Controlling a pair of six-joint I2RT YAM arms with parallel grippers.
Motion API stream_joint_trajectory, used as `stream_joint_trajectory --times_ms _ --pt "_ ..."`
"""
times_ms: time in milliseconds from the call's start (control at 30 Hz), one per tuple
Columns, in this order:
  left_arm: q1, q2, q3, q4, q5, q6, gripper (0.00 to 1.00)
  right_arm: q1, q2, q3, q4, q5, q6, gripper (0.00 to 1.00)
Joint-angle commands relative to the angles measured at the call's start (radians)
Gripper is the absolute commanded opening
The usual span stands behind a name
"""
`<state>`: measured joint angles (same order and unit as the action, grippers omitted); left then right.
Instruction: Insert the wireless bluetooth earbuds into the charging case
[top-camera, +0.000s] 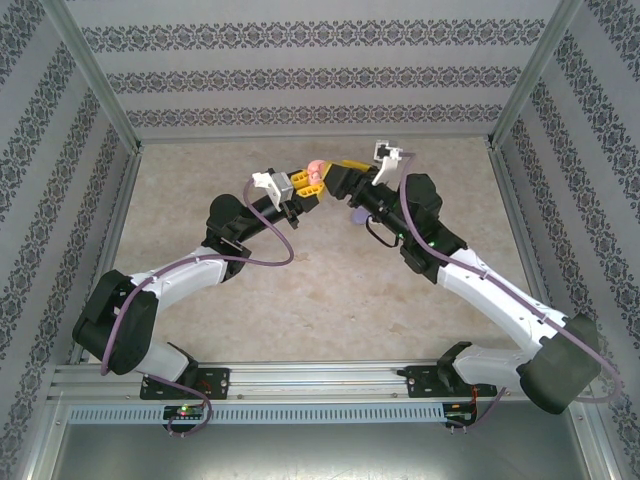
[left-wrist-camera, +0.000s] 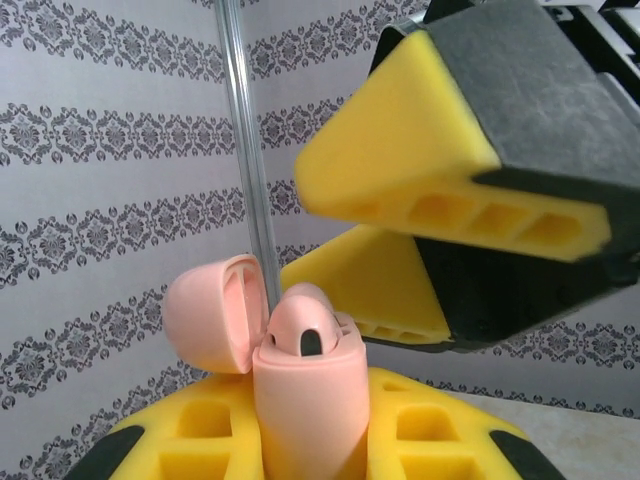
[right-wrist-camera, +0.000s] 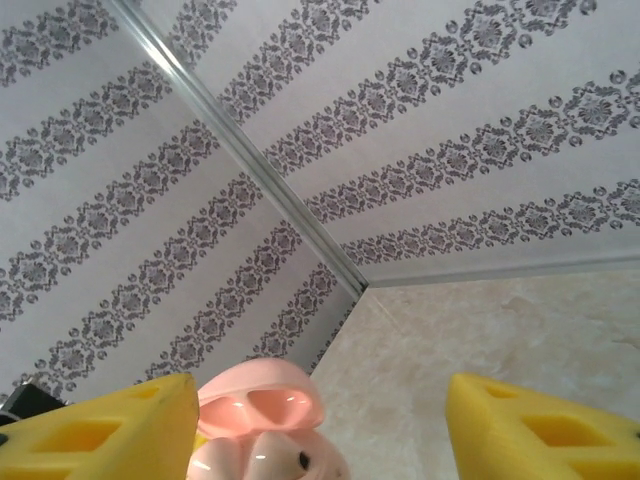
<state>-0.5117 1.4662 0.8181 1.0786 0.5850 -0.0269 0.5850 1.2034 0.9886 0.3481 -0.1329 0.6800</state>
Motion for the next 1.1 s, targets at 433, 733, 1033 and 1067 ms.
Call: stream_joint_trajectory --times_ms 433,733,1033,1067 --pt "-0.015 -0.017 -0.055 -0.088 0.048 0.056 0.00 -0.159 0.058 0.300 -0.510 -0.231 0.022 0.50" --pt "-0.017 -0.025 -0.110 -0.148 0.104 0.049 0.00 -0.179 0.205 0.377 -0.620 -0.291 0.005 0.49" --pt "-0.035 0.019 -0.101 -0.199 0.177 0.044 0.00 -0.189 0.367 0.545 -0.813 -0.372 -0.052 0.50" --pt "-0.039 0.025 -0.094 -0.207 0.182 0.045 0.00 -0.189 0.382 0.563 -0.831 -0.381 -0.059 0.50"
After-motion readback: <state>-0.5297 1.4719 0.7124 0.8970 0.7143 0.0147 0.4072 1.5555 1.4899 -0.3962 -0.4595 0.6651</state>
